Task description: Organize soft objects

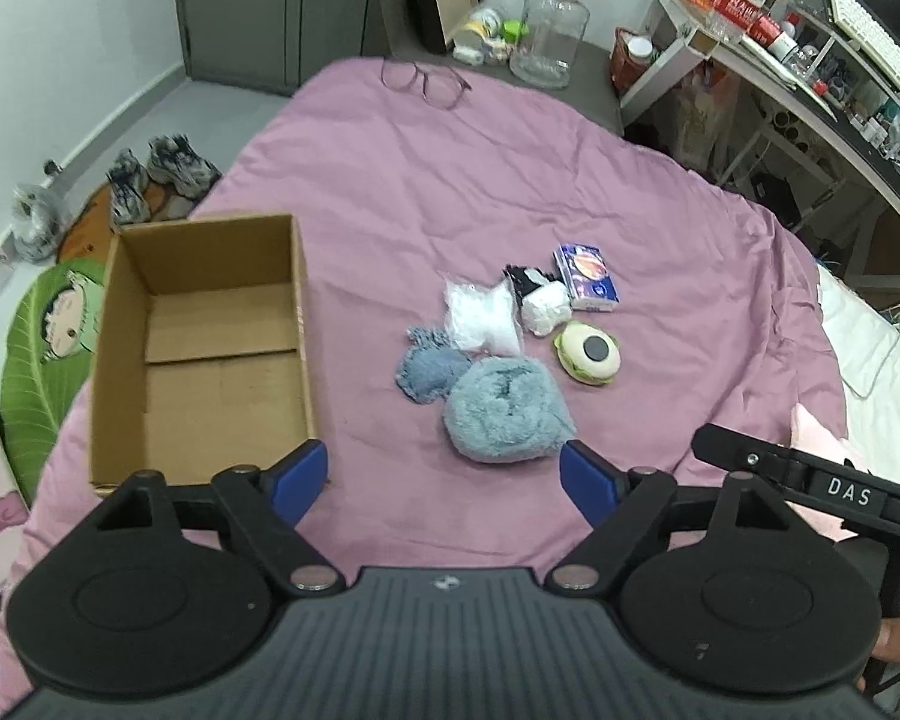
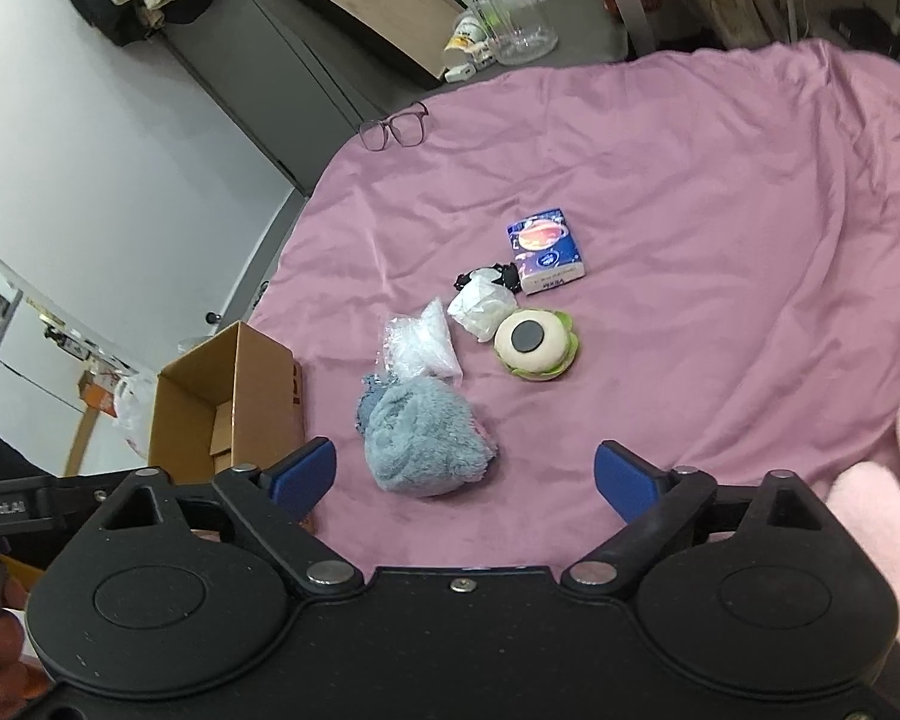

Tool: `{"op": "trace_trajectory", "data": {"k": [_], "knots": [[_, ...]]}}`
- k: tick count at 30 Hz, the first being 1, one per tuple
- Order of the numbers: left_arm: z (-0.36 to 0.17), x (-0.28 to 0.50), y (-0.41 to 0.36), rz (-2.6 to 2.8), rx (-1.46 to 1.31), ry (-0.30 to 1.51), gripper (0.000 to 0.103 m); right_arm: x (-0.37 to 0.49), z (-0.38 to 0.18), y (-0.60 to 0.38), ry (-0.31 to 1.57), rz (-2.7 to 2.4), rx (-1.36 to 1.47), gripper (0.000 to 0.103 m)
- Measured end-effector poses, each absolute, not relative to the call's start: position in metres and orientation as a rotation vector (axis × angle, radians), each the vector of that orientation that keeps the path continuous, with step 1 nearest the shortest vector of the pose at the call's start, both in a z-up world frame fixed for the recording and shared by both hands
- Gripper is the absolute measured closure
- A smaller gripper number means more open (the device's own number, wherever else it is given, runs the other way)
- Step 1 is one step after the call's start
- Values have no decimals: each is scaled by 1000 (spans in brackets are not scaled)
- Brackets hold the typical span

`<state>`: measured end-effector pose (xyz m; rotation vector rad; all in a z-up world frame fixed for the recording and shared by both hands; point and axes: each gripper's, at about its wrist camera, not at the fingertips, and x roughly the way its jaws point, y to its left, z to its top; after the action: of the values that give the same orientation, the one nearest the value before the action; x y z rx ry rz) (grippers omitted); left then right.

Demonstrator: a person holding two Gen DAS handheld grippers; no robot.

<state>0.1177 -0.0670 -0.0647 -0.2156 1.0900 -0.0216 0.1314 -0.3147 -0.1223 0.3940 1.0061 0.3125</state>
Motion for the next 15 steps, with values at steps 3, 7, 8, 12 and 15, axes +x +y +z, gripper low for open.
{"op": "trace_trajectory", "data": {"k": [3, 7, 8, 12, 15], "knots": [[-73, 128, -66, -22, -246, 1112, 29, 140, -133, -317, 1025, 326, 436, 20], [-87, 140, -70, -34, -266, 1139, 33, 150, -149, -318, 1047, 343, 490, 25], [-91, 142, -71, -37, -271, 1147, 34, 153, -154, -318, 1055, 345, 502, 27], [-105, 154, -74, -45, -293, 1173, 38, 160, -167, -318, 1079, 362, 545, 31], [-113, 163, -73, -46, -308, 1184, 44, 169, -176, -317, 1097, 361, 565, 33]]}}
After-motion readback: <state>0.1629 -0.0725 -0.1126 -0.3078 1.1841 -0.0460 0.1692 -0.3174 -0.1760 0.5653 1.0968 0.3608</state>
